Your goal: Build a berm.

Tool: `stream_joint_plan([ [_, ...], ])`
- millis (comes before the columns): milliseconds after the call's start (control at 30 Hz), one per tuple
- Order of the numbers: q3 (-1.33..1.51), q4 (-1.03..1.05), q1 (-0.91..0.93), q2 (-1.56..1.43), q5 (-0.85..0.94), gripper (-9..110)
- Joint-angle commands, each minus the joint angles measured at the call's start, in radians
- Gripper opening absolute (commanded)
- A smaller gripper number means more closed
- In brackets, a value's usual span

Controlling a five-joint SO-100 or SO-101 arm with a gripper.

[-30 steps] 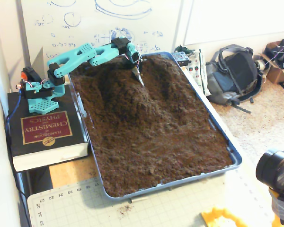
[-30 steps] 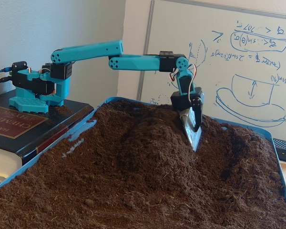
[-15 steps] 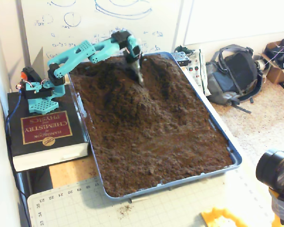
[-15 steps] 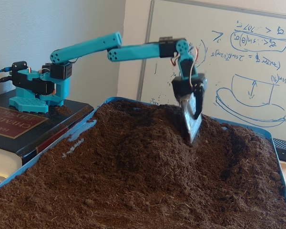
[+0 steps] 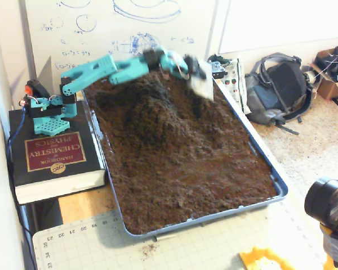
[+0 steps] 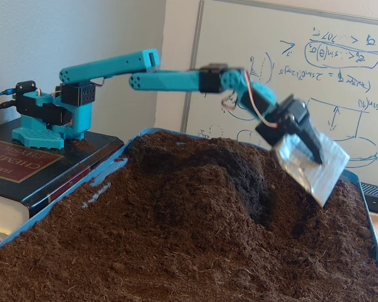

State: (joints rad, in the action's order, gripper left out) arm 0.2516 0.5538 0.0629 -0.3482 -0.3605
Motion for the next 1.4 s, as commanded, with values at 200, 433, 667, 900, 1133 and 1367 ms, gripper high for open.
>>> stream_joint_plan([
  [200, 0.304, 0.084, 0.046, -0.393, 0.006, 0],
  [433, 0.422, 0.084, 0.107, -0.446, 0.264, 0],
  [667, 0.245, 0.014, 0.107, -0.31, 0.396, 0],
  [900, 0.109, -0.198, 0.12, -0.1, 0.394, 0],
  [1133, 0.195, -0.233, 0.097, 0.023, 0.394, 0],
  [1367, 0.483, -0.233, 0.091, -0.054, 0.408, 0],
])
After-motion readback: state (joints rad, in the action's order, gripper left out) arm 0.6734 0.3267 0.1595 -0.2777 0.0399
